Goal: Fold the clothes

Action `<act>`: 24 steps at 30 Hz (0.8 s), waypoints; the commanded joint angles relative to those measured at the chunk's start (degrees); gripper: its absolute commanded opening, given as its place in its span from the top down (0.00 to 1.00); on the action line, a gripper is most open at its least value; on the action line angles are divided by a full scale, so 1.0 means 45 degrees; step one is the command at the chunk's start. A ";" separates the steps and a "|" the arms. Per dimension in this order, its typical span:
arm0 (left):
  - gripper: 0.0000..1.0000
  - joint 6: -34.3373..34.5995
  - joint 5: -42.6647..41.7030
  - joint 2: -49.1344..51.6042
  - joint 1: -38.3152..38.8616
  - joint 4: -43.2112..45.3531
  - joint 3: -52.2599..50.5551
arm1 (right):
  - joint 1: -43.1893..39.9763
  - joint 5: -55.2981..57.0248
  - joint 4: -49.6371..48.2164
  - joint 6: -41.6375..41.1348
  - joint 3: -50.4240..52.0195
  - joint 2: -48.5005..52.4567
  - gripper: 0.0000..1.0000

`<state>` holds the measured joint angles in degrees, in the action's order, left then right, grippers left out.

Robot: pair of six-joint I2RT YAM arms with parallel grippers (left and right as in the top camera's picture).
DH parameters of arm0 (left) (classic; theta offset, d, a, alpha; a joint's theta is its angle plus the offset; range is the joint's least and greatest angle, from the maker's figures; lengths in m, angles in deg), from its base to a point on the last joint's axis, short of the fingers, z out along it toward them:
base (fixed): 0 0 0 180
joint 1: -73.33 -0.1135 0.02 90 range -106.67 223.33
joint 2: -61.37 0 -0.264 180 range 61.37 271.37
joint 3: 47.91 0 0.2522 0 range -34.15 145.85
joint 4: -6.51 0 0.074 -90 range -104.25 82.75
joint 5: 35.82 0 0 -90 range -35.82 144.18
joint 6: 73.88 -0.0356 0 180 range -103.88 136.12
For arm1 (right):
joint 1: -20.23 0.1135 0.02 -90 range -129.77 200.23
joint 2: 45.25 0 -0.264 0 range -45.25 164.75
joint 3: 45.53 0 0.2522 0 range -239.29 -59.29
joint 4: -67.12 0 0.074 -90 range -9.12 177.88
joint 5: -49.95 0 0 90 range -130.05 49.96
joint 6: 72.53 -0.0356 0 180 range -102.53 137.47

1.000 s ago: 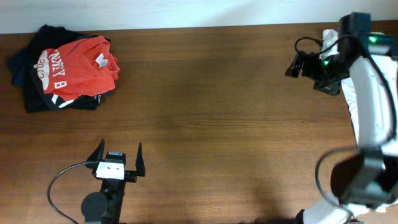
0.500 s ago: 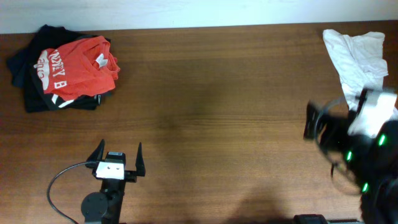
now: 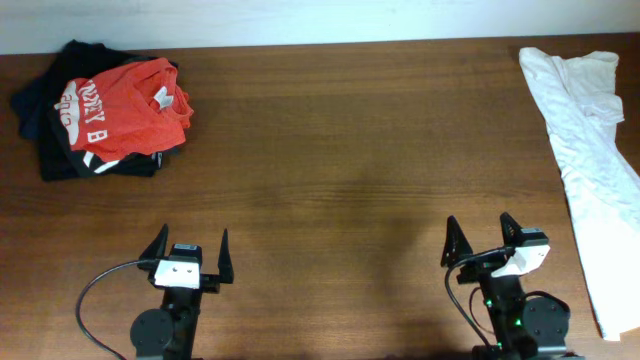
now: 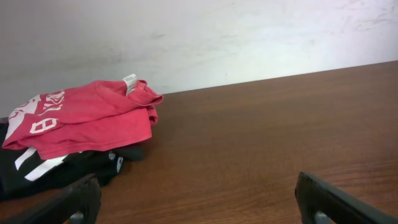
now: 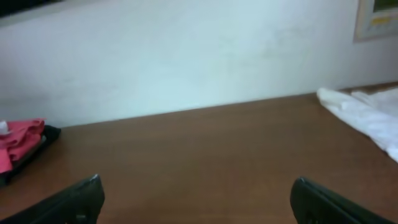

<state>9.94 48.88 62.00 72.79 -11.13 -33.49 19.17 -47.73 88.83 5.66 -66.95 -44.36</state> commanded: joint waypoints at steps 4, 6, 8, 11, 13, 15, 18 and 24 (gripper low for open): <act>0.01 0.0160 0.0044 -0.0063 -0.0083 -0.0068 -0.0034 | 0.0078 -0.0151 -0.3186 0.0000 0.1632 -0.0155 0.01; 0.01 0.0160 0.0044 -0.0063 -0.0087 -0.0068 -0.0034 | 0.0068 0.0107 -0.3157 0.0005 0.1632 -0.0155 0.01; 0.01 0.0160 0.0044 -0.0063 -0.0083 -0.0068 -0.0034 | 0.0068 0.0180 -0.2769 0.0384 0.1632 -0.0155 0.01; 0.01 0.0160 0.0044 -0.0063 -0.0083 -0.0068 -0.0034 | 0.0068 0.0228 -0.0860 0.1579 0.1632 -0.0155 0.01; 0.01 0.0160 0.0044 -0.0063 -0.0083 -0.0068 -0.0034 | 0.0068 0.0330 -0.0874 0.1583 0.1632 -0.0155 0.01; 0.01 0.0160 0.0044 -0.0063 -0.0083 -0.0068 -0.0034 | 0.0068 0.0325 -0.0879 0.1579 0.1632 -0.0155 0.01; 0.01 0.0160 0.0044 -0.0063 -0.0083 -0.0068 -0.0034 | 0.0068 0.0325 -0.0879 0.1579 0.1632 -0.0155 0.01; 0.01 0.0160 0.0044 -0.0063 -0.0083 -0.0068 -0.0034 | 0.0068 0.0325 -0.0884 0.1579 0.1632 -0.0155 0.01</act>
<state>9.94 48.88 62.00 72.79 -11.13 -33.49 19.17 -46.96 84.44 12.15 -59.87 -44.58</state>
